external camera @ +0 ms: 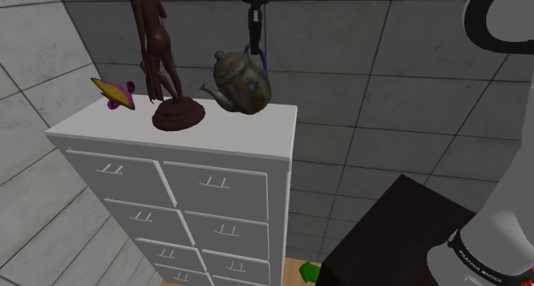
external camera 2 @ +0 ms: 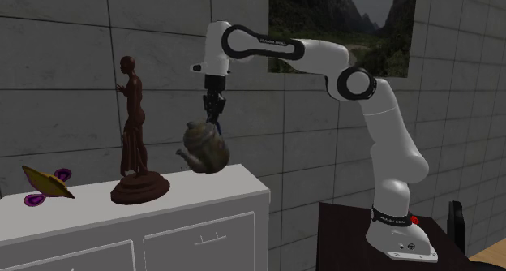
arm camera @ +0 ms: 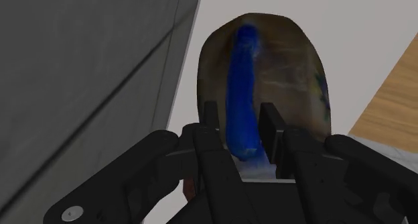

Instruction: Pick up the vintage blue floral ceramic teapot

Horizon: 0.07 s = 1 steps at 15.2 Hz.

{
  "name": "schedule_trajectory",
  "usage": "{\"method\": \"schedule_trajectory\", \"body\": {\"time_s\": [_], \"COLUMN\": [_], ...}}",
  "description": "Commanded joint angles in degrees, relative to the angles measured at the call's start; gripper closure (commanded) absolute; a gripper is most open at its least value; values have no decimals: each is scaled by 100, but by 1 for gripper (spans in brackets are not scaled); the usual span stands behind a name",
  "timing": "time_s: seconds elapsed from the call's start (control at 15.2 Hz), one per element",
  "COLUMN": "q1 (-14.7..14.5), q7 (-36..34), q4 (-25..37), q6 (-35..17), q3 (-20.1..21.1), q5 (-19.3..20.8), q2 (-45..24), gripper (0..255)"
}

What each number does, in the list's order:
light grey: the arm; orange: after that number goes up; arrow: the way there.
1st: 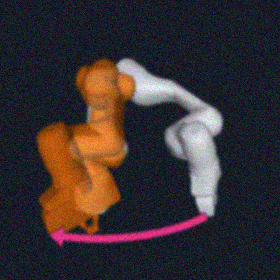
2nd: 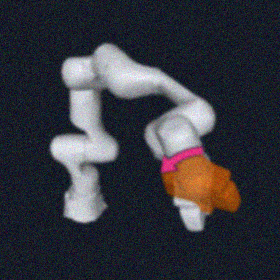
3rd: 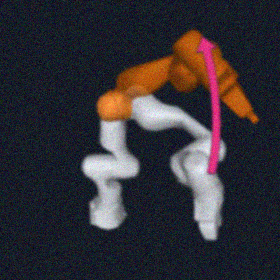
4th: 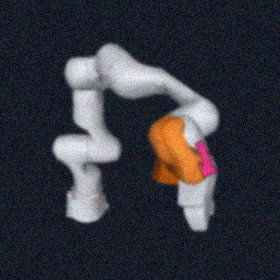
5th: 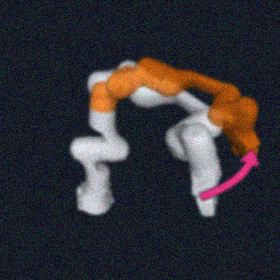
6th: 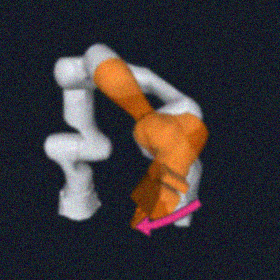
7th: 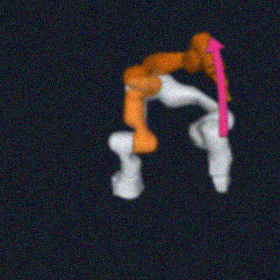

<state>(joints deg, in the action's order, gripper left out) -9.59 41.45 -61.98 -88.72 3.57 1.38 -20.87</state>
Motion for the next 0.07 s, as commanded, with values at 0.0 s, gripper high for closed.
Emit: {"method": "schedule_trajectory", "body": {"time_s": [0.0], "q1": [11], "q7": [7], "q4": [68], "q6": [23], "q3": [-8], "q5": [4], "q2": [-3], "gripper": [255]}}
